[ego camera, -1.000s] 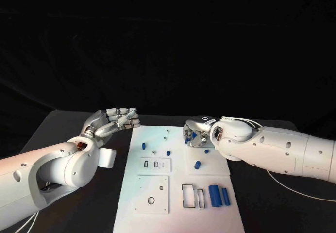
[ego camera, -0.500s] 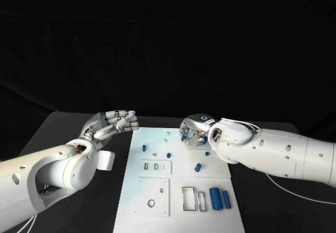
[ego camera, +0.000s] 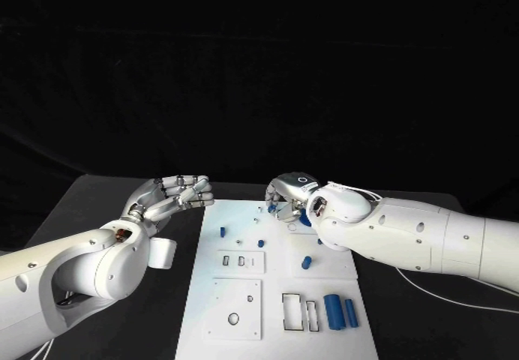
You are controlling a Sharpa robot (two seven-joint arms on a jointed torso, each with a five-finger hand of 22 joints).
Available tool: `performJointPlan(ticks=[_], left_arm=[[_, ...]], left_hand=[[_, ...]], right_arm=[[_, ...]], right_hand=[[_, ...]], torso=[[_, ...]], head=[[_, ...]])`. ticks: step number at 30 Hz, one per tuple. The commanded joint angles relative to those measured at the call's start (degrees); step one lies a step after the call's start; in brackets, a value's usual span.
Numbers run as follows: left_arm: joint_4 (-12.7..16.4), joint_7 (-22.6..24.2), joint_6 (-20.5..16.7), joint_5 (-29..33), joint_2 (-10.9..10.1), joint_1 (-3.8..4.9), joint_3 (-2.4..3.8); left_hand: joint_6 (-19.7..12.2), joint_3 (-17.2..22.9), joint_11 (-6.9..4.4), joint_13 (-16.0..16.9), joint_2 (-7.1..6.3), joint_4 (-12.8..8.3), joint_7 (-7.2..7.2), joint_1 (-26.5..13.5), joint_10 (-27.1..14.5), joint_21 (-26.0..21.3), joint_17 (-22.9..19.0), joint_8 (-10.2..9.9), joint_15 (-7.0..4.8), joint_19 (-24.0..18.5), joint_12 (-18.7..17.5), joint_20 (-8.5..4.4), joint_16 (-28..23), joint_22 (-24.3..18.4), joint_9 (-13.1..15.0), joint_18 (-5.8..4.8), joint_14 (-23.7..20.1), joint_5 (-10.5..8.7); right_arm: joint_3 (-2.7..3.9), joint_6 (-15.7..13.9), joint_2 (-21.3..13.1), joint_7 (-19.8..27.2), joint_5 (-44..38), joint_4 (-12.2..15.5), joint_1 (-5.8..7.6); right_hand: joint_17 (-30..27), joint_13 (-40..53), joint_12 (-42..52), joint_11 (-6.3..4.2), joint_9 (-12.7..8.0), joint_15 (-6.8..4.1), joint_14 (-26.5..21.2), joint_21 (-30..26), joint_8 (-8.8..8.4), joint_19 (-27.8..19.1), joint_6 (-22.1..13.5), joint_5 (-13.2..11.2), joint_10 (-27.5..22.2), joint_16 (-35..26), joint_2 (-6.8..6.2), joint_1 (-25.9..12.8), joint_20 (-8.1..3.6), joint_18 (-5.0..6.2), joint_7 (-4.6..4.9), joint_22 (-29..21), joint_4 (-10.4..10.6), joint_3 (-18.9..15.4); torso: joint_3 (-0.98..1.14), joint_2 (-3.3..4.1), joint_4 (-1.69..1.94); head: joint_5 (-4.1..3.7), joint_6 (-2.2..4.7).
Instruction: Assemble the parts on the task board
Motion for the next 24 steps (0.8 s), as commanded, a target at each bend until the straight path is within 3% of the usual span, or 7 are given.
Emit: performJointPlan(ticks=[1, 11, 24], left_arm=[[0.29, 0.18, 1.20, -0.27, 0.15, 0.08, 0.05], [0.32, 0.09, 1.32, -0.28, 0.16, 0.08, 0.06], [0.09, -0.07, 1.53, -0.30, 0.29, 0.08, 0.06]], left_hand=[[-0.37, -0.25, 0.37, 0.09, -0.15, -0.12, 0.08, -0.44, 0.15, -0.27, 0.10, 0.12, 0.03, 0.04, -0.28, 0.20, -0.28, -0.05, 0.08, 0.62, -0.36, -0.19], [-0.45, -0.26, 0.40, 0.10, -0.14, -0.17, 0.10, -0.42, 0.13, -0.32, 0.13, 0.12, 0.05, 0.04, -0.38, 0.23, -0.34, -0.10, 0.11, 0.62, -0.44, -0.35], [-0.48, -0.28, 0.41, 0.10, -0.13, -0.19, 0.12, -0.41, 0.13, -0.35, 0.17, 0.14, 0.07, 0.04, -0.45, 0.24, -0.38, -0.14, 0.13, 0.62, -0.48, -0.45]], right_arm=[[0.03, -1.00, 0.98, -0.79, -1.08, -1.00, 0.03], [0.03, -1.05, 2.87, -0.64, -0.98, -2.56, -0.05], [0.04, -1.70, 3.38, -0.93, -1.12, -3.01, -0.06]], right_hand=[[-0.10, 0.12, -0.37, -1.14, 4.36, -0.34, 1.87, 0.21, 0.38, 0.51, -0.32, 0.19, 1.29, 0.26, 0.44, 1.13, 0.00, -0.81, -0.30, 1.13, 0.52, 1.02], [-0.09, 0.15, -0.50, -1.11, 4.49, -0.31, 1.87, 0.20, 0.36, 0.49, -0.45, 0.21, 1.20, 0.30, 0.34, 1.11, 0.02, -0.80, -0.27, 1.11, 0.61, 1.17], [-0.12, 0.17, -0.60, -1.07, 4.60, -0.28, 1.86, 0.21, 0.34, 0.48, -0.58, 0.24, 1.12, 0.32, 0.24, 1.09, 0.04, -0.80, -0.25, 1.14, 0.69, 1.30]], torso=[[-0.03, 0.15, 0.17], [-0.09, 0.41, 0.60], [-0.12, 0.52, 0.70]], head=[[-0.05, 0.12], [-0.05, -0.07], [0.05, -0.04]])
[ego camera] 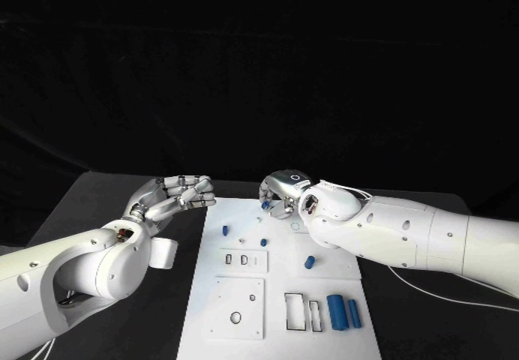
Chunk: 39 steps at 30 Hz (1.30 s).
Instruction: Assemble the parts on the task board
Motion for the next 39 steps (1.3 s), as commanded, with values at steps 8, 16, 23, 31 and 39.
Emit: performJointPlan(ticks=[8, 16, 23, 31, 39], left_arm=[[0.04, 0.04, 1.31, -0.30, 0.19, 0.08, 0.06], [0.09, -0.01, 1.42, -0.32, 0.18, 0.08, 0.06], [0.17, -0.05, 1.54, -0.33, 0.15, 0.09, 0.06], [0.10, -0.11, 1.64, -0.33, 0.16, 0.10, 0.07], [-0.05, -0.17, 1.71, -0.34, 0.13, 0.10, 0.07]], left_hand=[[-0.33, -0.29, 0.42, 0.06, -0.14, -0.19, -0.04, -0.42, 0.13, -0.37, 0.10, 0.14, 0.08, 0.04, -0.21, 0.25, -0.40, -0.10, 0.10, 0.62, -0.50, -0.26], [-0.39, -0.34, 0.45, 0.07, -0.14, -0.21, -0.01, -0.44, 0.12, -0.43, 0.14, 0.16, 0.12, 0.03, -0.32, 0.28, -0.48, -0.16, 0.14, 0.62, -0.62, -0.50], [-0.41, -0.37, 0.46, 0.07, -0.15, -0.22, 0.00, -0.45, 0.11, -0.45, 0.15, 0.17, 0.14, 0.03, -0.37, 0.29, -0.52, -0.19, 0.15, 0.62, -0.68, -0.60], [-0.45, -0.40, 0.49, 0.07, -0.15, -0.23, 0.01, -0.47, 0.07, -0.48, 0.17, 0.18, 0.16, 0.02, -0.45, 0.31, -0.58, -0.22, 0.17, 0.61, -0.75, -0.73], [-0.48, -0.42, 0.52, 0.06, -0.14, -0.23, 0.03, -0.48, 0.03, -0.52, 0.18, 0.19, 0.18, 0.00, -0.52, 0.33, -0.62, -0.25, 0.19, 0.61, -0.82, -0.84]], right_arm=[[0.02, 0.15, 0.59, -0.28, -0.98, -0.60, -0.02], [0.01, 0.78, 1.32, -0.05, -0.93, -1.31, -0.08], [0.00, 1.68, 1.84, 0.07, -0.90, -2.11, -0.20], [-0.02, 2.71, 1.83, -0.04, -0.93, -2.35, -0.26], [-0.03, -0.33, 0.95, 0.89, -0.91, -1.28, -0.26]], right_hand=[[0.02, 0.07, -0.08, -1.05, 4.25, -0.27, 1.87, 0.24, 0.08, 0.52, -0.25, 0.36, 1.10, 0.37, 0.47, 0.77, 0.05, -0.82, 0.00, 1.22, 0.48, 0.81], [-0.08, 0.10, -0.22, -1.00, 4.40, -0.23, 1.85, 0.20, 0.05, 0.46, -0.43, 0.39, 0.99, 0.37, 0.20, 0.72, 0.09, -0.80, 0.03, 1.16, 0.56, 0.93], [-0.26, 0.13, -0.50, -0.81, 4.67, -0.08, 1.80, 0.14, -0.15, 0.35, -0.94, 0.27, 0.50, 0.39, -0.29, 0.56, 0.20, -0.78, 0.16, 1.08, 0.82, 1.29], [-1.19, -0.02, -0.65, -0.21, 5.03, 0.45, 1.52, -0.25, -0.95, -0.17, -2.27, -0.23, -1.36, 0.18, -1.98, 0.12, 0.67, -0.62, 0.61, 0.53, 1.30, 2.29], [-6.39, -2.00, -0.60, 1.93, 3.24, 2.24, -0.02, -3.96, -5.20, -4.18, -7.75, 0.27, -10.82, -2.41, -6.35, -0.73, 2.44, 0.73, 2.46, -5.33, 1.95, -0.75]], torso=[[-0.07, 0.19, 0.20], [-0.13, 0.27, 0.28], [-0.13, 0.32, 0.24], [-0.15, 0.32, 0.27], [-0.15, 0.32, 0.22]], head=[[-0.06, 0.08], [0.01, -0.09], [0.01, -0.26], [0.01, -0.47], [0.09, -0.35]])
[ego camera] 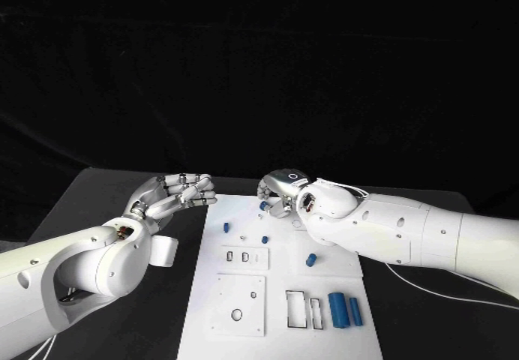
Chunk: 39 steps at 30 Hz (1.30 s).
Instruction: Assemble the parts on the task board
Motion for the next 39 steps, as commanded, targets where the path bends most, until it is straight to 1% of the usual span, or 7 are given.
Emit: performJointPlan(ticks=[1, 7, 14, 24, 29, 34, 39], left_arm=[[-0.01, 0.17, 1.16, -0.30, 0.09, 0.09, 0.05], [-0.30, 0.17, 1.15, -0.30, 0.05, 0.08, 0.05], [-0.64, 0.14, 1.26, -0.28, 0.04, 0.07, 0.04], [-1.16, 0.08, 1.57, -0.24, 0.32, 0.06, 0.03], [-1.47, 0.08, 1.71, -0.23, 0.52, 0.04, 0.02], [-1.59, 0.07, 1.88, -0.22, 0.65, 0.04, 0.02], [-1.61, 0.03, 2.00, -0.22, 0.68, 0.03, 0.02]], left_hand=[[-0.44, -0.26, 0.52, 0.07, -0.14, -0.07, 0.00, -0.48, 0.03, -0.30, 0.09, 0.19, 0.17, 0.01, -0.27, 0.33, -0.39, -0.08, 0.07, 0.61, -0.40, -0.31], [-0.44, -0.26, 0.52, 0.07, -0.14, -0.07, 0.00, -0.48, 0.03, -0.30, 0.09, 0.19, 0.17, 0.01, -0.27, 0.33, -0.39, -0.08, 0.07, 0.61, -0.40, -0.31], [-0.48, -0.29, 0.54, 0.07, -0.13, -0.08, 0.02, -0.49, -0.01, -0.34, 0.11, 0.20, 0.20, -0.01, -0.35, 0.35, -0.44, -0.11, 0.09, 0.61, -0.46, -0.43], [-0.48, -0.29, 0.54, 0.07, -0.13, -0.08, 0.02, -0.49, -0.01, -0.34, 0.11, 0.20, 0.20, -0.01, -0.35, 0.35, -0.44, -0.11, 0.09, 0.61, -0.46, -0.43], [-0.48, -0.29, 0.54, 0.07, -0.13, -0.08, 0.02, -0.49, -0.01, -0.34, 0.11, 0.20, 0.20, -0.01, -0.35, 0.35, -0.44, -0.11, 0.09, 0.61, -0.46, -0.43], [-0.48, -0.29, 0.54, 0.07, -0.13, -0.08, 0.02, -0.49, -0.01, -0.34, 0.11, 0.20, 0.20, -0.01, -0.35, 0.35, -0.44, -0.11, 0.09, 0.61, -0.46, -0.43], [-0.48, -0.29, 0.54, 0.07, -0.13, -0.08, 0.02, -0.49, -0.01, -0.34, 0.11, 0.20, 0.20, -0.01, -0.35, 0.35, -0.44, -0.11, 0.09, 0.61, -0.46, -0.43]], right_arm=[[0.00, -2.10, -0.68, 0.76, -0.86, 1.03, -0.02], [0.06, -4.37, -3.77, 0.32, -0.78, 4.72, 0.02], [1.07, -6.04, -12.18, -0.30, 2.96, 12.08, 0.37], [1.44, -3.00, -22.23, -1.64, 15.46, 17.36, 0.78], [1.38, -0.02, -23.89, -2.96, 18.12, 17.43, 0.75], [1.23, 1.91, -23.28, -3.72, 19.25, 16.22, 0.43], [1.14, 2.76, -22.00, -4.05, 19.80, 14.83, 0.02]], right_hand=[[-2.28, -0.68, -0.04, 0.40, -0.88, 0.47, -0.13, -1.84, -1.43, -1.89, -1.63, 0.14, -3.14, -1.19, -0.95, 0.55, 0.28, 1.00, 0.02, -2.70, 0.19, -3.56], [-4.31, -1.19, 0.76, 0.67, -2.75, 0.68, -0.47, -3.27, -3.15, -2.29, -2.51, 0.75, -5.03, -1.86, 0.49, 4.03, 0.52, 1.26, -0.62, -3.93, 1.81, -13.09], [-2.51, -0.45, 2.80, -0.15, -3.41, 0.07, 0.27, -2.04, -2.73, -0.46, 0.01, 1.34, -1.05, -0.33, 0.90, 4.44, 0.00, 0.74, -0.18, -1.47, 3.09, -12.83], [1.06, 3.57, 7.79, -2.45, -3.67, -1.72, 1.17, -0.19, -3.89, 1.46, -1.34, 1.74, 12.07, 2.53, -2.25, 0.34, -1.50, 0.12, -1.16, 1.85, 6.07, -10.94], [6.93, 17.86, 21.49, -4.54, -0.77, -3.35, 2.38, 2.06, -3.24, 3.77, -2.78, 4.00, 13.26, 5.95, -2.28, 2.20, -3.27, -0.77, -2.41, 5.90, 8.37, -18.67], [15.65, 47.58, 50.55, -3.94, 2.28, -3.03, 3.77, 4.42, -2.93, 6.07, -4.49, 4.59, 11.82, 10.21, -1.05, 5.55, -2.87, -1.71, -2.31, 10.20, 12.78, -23.46], [19.72, 59.17, 62.50, -3.63, 3.44, -2.63, 4.46, 5.89, -2.95, 7.47, -5.06, 5.24, 14.78, 11.92, -0.86, 7.12, -2.58, -2.26, -2.06, 12.69, 15.15, -24.28]], torso=[[0.00, -0.03, -0.01], [0.00, -0.08, -0.06], [0.11, -0.44, -0.47], [0.54, -0.78, -0.95], [0.71, -0.75, -1.04], [1.02, -0.63, -1.03], [1.07, -0.48, -0.89]], head=[[0.03, 0.13], [0.01, 0.32], [-0.27, 0.42], [-0.94, 0.22], [-1.09, 0.30], [-0.87, 0.25], [-0.71, 0.24]])
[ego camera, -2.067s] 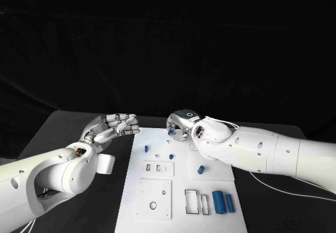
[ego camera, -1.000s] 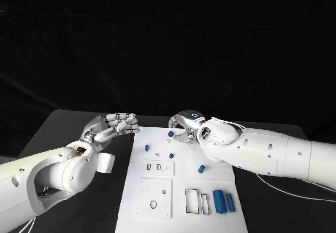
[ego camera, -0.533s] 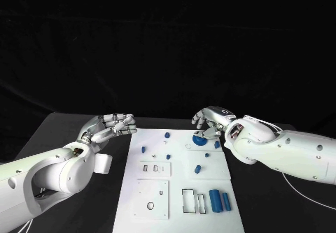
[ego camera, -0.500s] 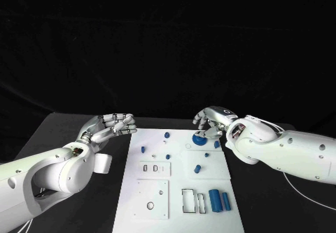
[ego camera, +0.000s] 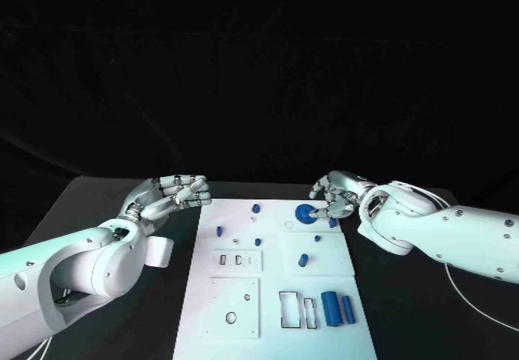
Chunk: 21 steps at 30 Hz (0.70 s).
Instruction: Assemble the parts on the task board
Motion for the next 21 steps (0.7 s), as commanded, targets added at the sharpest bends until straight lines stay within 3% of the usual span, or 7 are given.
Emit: performJointPlan(ticks=[1, 8, 21], left_arm=[[0.06, 0.21, 1.32, -0.21, 0.11, 0.05, 0.04], [0.14, 0.19, 1.37, -0.21, -0.01, 0.05, 0.04], [0.37, 0.17, 1.43, -0.21, -0.16, 0.05, 0.04]], left_hand=[[-0.48, -0.30, 0.54, 0.08, -0.13, -0.09, 0.02, -0.49, -0.01, -0.34, 0.06, 0.20, -0.01, -0.01, -0.35, 0.35, -0.21, -0.05, 0.06, 0.62, -0.25, -0.14], [-0.57, -0.36, 0.59, 0.08, -0.10, -0.11, 0.05, -0.50, -0.06, -0.41, 0.13, 0.23, 0.03, -0.02, -0.51, 0.39, -0.28, -0.13, 0.11, 0.62, -0.33, -0.36], [-0.57, -0.36, 0.59, 0.08, -0.10, -0.11, 0.05, -0.50, -0.06, -0.41, 0.13, 0.23, 0.03, -0.02, -0.51, 0.39, -0.28, -0.13, 0.11, 0.62, -0.33, -0.36]], right_arm=[[-0.05, 3.30, 0.84, -1.33, 2.08, -0.98, -0.25], [-0.13, 3.81, 2.36, -1.40, 2.36, -2.66, -0.62], [-0.20, 4.27, 3.93, -1.54, 2.47, -4.74, -1.16]], right_hand=[[7.41, 4.73, 4.90, 0.14, 0.46, 0.61, 4.46, 0.68, 0.23, 2.23, -0.42, 0.49, 1.50, 0.71, 0.13, 0.87, 0.11, -0.94, 0.04, 8.96, 1.02, -0.28], [9.92, 10.69, 11.14, 0.39, 1.15, 0.88, 4.92, 1.62, 0.20, 3.16, -0.59, 1.30, 3.76, 1.66, 0.11, 1.74, 0.38, -1.31, 0.24, 10.50, 2.55, -0.56], [10.76, 12.69, 13.24, 0.46, 1.43, 0.97, 5.09, 2.06, 0.24, 3.61, -0.47, 1.97, 4.63, 1.96, 0.36, 2.16, 0.48, -1.49, 0.30, 11.20, 3.18, -0.16]], torso=[[0.09, 0.13, 0.11], [0.11, 0.24, 0.14], [0.12, 0.17, 0.19]], head=[[0.09, -0.05], [0.02, -0.24], [0.17, -0.63]])
